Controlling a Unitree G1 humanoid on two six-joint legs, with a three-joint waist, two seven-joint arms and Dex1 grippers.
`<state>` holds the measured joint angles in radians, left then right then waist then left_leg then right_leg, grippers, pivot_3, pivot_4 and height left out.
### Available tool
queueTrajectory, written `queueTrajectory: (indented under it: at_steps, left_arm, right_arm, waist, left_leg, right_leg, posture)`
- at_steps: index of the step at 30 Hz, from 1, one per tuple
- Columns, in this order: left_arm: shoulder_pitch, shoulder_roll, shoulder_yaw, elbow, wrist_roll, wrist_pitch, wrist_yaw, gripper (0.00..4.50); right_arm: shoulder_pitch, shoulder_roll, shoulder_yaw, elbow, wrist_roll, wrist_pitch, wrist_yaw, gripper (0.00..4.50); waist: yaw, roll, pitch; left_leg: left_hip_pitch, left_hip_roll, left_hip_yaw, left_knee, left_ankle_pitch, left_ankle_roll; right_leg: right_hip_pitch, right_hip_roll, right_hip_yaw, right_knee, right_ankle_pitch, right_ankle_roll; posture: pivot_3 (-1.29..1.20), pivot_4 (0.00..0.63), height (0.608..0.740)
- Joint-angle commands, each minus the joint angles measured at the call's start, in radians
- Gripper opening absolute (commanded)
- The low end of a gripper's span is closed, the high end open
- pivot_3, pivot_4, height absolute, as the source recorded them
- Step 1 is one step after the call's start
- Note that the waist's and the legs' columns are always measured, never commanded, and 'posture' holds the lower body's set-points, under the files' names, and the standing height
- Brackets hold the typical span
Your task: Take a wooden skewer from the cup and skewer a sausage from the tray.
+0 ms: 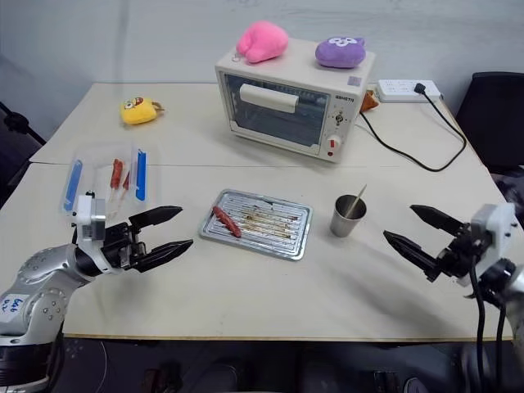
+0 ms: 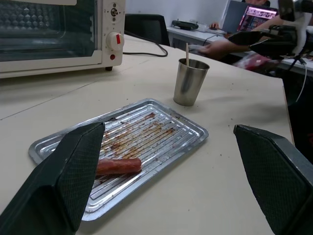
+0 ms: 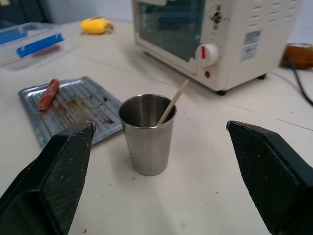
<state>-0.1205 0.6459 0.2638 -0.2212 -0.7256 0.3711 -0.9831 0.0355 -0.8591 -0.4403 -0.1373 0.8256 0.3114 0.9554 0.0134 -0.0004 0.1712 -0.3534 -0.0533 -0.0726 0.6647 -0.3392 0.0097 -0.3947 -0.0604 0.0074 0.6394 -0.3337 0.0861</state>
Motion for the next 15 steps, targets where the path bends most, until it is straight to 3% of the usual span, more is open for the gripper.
queueTrajectory:
  at_steps: [1,11,15]
  left_arm:
    - [-0.011,-0.010,0.010,-0.038,-0.026,0.006,0.009,4.46]
    - [0.027,-0.065,-0.007,-0.096,-0.005,0.003,0.058,4.46]
    - [0.028,-0.077,-0.007,-0.101,-0.001,-0.006,0.071,4.50]
  right_arm:
    - [-0.126,-0.054,0.060,0.088,-0.029,0.060,0.068,4.50]
    - [-0.486,-0.042,0.266,0.314,-0.177,0.208,0.118,4.50]
    - [-0.548,-0.027,0.301,0.375,-0.218,0.204,0.151,3.76]
  waist:
    - [0.003,0.000,0.000]
    - [0.005,0.001,0.001]
    - [0.010,0.001,0.001]
  left_leg:
    - [0.000,0.000,0.000,0.000,0.000,0.000]
    - [-0.003,0.000,0.000,0.001,0.000,0.000]
    - [-0.003,0.000,0.000,0.001,0.000,0.000]
  right_leg:
    - [0.000,0.000,0.000,0.000,0.000,0.000]
    - [-0.002,0.000,0.000,-0.002,0.000,0.001]
    - [-0.003,0.000,0.000,-0.002,0.000,0.001]
  posture:
    - [0.00,0.150,0.740]
    - [0.00,0.150,0.740]
    - [0.00,0.150,0.740]
